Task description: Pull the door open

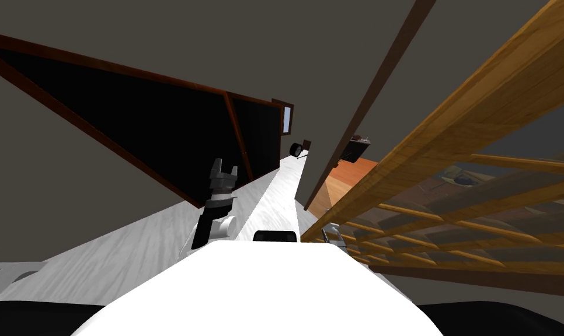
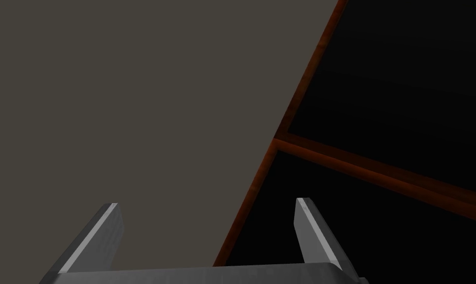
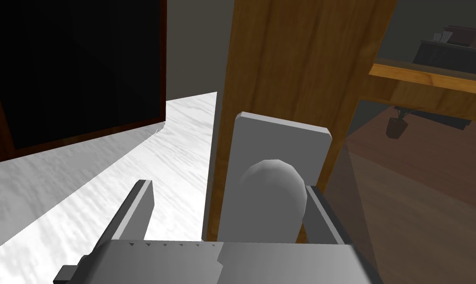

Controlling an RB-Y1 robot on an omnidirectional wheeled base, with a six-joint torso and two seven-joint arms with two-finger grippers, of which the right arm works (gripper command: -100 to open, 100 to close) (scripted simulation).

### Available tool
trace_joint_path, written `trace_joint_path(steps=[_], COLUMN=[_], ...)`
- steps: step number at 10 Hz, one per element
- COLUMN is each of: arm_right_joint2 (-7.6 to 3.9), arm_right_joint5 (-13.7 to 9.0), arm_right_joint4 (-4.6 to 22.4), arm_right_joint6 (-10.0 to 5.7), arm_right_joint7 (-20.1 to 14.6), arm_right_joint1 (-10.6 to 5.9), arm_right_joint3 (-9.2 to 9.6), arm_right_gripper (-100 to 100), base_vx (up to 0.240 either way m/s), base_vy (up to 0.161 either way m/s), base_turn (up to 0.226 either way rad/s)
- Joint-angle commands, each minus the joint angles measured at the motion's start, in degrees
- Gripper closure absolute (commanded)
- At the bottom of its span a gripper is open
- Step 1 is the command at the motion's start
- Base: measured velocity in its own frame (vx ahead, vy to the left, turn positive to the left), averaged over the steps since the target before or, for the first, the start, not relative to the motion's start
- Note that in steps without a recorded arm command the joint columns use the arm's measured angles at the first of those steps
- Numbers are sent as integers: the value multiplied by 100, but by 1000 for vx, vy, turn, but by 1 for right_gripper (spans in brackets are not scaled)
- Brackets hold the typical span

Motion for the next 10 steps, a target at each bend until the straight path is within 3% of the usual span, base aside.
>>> trace_joint_path(steps=[1, 3, 4, 9, 10], arm_right_joint2=[91, 158, 158, 362, 362], arm_right_joint5=[6, -12, -12, -67, -67], arm_right_joint4=[240, 541, 541, 1458, 1416], arm_right_joint6=[-276, -576, -576, -1496, -1496], arm_right_joint7=[-102, -222, -222, -587, -587], arm_right_joint1=[47, 75, 75, 159, 159], arm_right_joint3=[54, 74, 74, 135, 135], arm_right_gripper=[100, 100, 100, 100, 100], base_vx=[-44, -43, -34, -50, -44], base_vy=[-40, -21, -11, -15, -10], base_turn=[64, 49, 8, 62, 20])
